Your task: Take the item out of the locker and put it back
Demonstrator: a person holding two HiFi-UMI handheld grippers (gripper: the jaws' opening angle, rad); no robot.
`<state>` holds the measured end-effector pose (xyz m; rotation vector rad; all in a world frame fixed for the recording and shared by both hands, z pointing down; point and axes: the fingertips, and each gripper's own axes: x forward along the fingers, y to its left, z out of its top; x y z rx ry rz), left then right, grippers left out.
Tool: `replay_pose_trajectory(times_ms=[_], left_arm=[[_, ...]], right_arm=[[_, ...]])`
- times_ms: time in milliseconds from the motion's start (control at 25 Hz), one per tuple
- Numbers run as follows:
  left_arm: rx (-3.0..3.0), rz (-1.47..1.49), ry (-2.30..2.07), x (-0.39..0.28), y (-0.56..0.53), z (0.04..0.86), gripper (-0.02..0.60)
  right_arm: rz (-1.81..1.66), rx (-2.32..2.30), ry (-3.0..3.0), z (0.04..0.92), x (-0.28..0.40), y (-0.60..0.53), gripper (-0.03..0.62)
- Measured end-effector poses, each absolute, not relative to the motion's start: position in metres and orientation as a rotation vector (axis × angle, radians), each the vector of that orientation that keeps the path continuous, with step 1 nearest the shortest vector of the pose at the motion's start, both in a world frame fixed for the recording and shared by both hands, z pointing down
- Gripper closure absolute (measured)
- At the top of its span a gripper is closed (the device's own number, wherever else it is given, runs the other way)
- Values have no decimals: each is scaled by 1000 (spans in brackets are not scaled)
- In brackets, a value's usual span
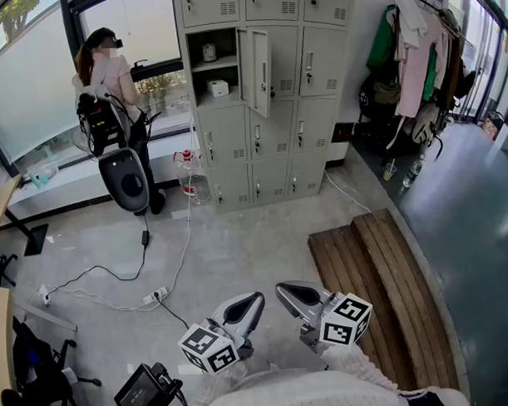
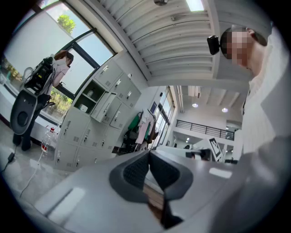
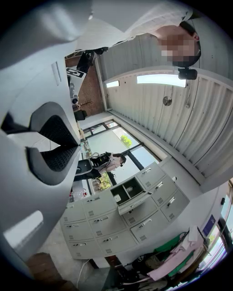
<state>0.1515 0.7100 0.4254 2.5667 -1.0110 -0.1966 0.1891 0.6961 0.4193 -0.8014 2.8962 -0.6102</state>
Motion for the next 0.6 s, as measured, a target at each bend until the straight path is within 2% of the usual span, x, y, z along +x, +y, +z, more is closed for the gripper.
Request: replay_pose_trajectory(times_ms=[280, 600], left_arm=[[2561, -203, -1025, 146, 669, 432, 574], [2612, -244, -963, 120, 567, 419, 574]], right_arm=[[-631, -806, 2910, 433, 188, 662, 600], [-593, -881, 2885, 430, 157, 555, 600]])
